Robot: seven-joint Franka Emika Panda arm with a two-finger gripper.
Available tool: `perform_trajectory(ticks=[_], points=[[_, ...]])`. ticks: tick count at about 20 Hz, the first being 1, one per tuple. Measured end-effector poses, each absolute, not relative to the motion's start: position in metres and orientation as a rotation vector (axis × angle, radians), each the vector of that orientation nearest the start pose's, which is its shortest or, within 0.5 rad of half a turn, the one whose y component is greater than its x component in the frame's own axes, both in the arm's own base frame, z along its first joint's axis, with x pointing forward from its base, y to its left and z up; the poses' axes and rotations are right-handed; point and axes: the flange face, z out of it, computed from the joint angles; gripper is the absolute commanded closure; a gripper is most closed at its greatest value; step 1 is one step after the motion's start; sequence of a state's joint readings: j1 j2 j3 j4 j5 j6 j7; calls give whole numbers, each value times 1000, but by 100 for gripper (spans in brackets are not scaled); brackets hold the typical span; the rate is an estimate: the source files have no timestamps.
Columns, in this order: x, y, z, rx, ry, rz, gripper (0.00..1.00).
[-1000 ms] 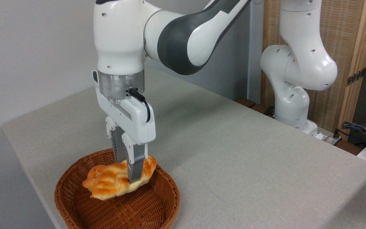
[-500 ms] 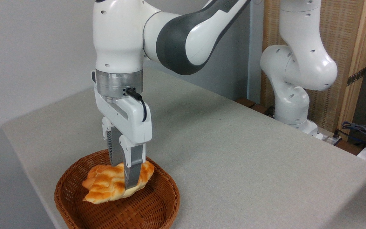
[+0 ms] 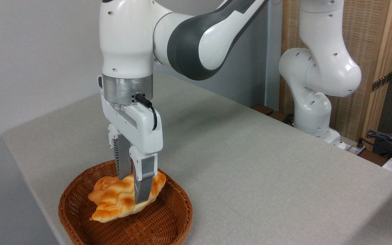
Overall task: Put bread into the basket
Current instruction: 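Lower the loaf into the basket beside the round bun and release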
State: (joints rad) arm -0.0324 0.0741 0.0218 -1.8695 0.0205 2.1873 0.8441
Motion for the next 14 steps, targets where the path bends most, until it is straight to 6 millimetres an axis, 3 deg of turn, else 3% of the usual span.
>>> perform_trajectory(ticks=[14], points=[[605, -6, 498, -2744, 1236, -326, 0]])
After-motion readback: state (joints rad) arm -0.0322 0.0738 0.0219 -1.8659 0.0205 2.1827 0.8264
